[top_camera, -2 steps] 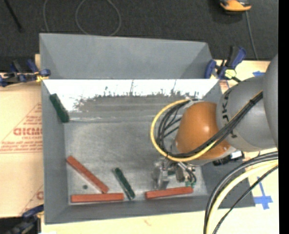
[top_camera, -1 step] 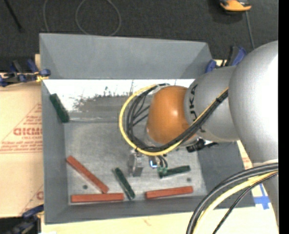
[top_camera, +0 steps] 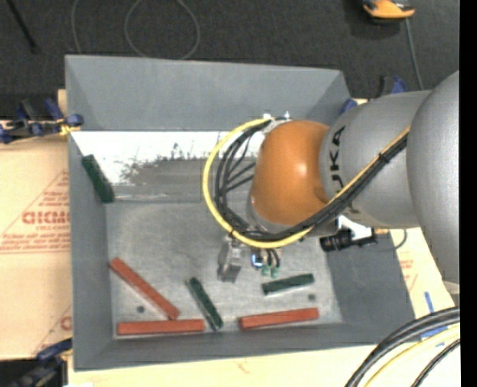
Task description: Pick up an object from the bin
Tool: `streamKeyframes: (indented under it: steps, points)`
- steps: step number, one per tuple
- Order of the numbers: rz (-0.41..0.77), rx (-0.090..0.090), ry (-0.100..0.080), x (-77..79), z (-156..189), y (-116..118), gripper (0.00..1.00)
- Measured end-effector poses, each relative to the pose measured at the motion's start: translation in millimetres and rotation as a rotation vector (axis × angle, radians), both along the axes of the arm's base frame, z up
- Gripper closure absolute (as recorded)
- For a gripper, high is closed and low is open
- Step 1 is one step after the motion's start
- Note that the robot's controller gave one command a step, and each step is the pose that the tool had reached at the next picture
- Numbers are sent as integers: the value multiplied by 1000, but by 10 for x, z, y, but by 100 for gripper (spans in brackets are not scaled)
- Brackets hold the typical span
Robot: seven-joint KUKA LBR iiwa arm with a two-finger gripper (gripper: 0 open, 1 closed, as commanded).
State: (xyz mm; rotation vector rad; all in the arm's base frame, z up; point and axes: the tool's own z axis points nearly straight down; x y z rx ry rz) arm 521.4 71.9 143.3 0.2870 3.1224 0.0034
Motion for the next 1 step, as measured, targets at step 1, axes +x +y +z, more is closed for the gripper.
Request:
streamKeyframes:
  steps: [1]
  points:
    - [0, -1, 2, -3, -16, -5, 0]
